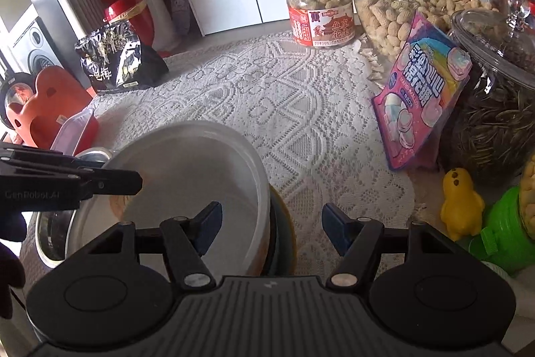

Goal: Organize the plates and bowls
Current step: 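Grasp the rim of the bowl stack with the left gripper while the right gripper grasps it too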

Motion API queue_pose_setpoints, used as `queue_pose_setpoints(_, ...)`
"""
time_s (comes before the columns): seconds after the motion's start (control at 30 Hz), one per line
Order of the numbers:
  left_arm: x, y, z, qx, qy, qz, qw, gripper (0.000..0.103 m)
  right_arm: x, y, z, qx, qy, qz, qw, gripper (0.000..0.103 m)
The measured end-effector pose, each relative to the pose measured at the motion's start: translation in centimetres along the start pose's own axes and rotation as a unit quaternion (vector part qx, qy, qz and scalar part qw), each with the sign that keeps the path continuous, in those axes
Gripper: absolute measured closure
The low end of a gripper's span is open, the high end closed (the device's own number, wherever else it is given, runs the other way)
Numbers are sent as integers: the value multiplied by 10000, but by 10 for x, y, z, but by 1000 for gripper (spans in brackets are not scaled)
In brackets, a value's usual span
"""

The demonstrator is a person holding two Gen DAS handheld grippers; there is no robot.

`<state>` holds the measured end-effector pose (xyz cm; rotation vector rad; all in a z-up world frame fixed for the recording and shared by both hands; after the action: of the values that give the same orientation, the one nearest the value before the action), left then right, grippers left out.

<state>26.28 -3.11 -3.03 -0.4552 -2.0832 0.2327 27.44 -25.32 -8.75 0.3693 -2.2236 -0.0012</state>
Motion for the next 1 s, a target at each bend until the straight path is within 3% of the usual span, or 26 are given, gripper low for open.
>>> queue_pose_setpoints(0.33, -6, 7, 5, 234, 116, 115, 9996, 77, -5, -2, 12, -48, 127, 37, 9999, 36)
queue_pose_setpoints(0.57, -11, 14, 3, 328, 394, 149, 9986, 63, -14, 4, 16, 36, 318, -120, 9994, 36)
queue_pose_setpoints(0.67, -18, 16, 4, 453, 594, 263, 9969, 63, -23, 3, 18, 55, 440, -154, 9989, 36)
queue_pose_setpoints(0.83, -31, 13, 7, 342, 805, 66, 9961, 64, -28, -3, 18, -133, 587, -428, 9973, 37)
queue_pose_setpoints(1.0, -37, 12, 6, 418, 932, 217, 9945, 64, -33, -9, 18, -304, 753, -683, 9944, 39)
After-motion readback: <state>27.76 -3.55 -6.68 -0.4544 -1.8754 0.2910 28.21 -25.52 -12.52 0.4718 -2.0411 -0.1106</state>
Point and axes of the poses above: each gripper's, at about its wrist camera, not at the fingertips, and x roughly against the way its jaws point, y to its left, z to its underside, the point moved 2 cm from there along -x, roughly the way its jaws point, and after that the axes turned 11 degrees about z, right-handed, at the moved point
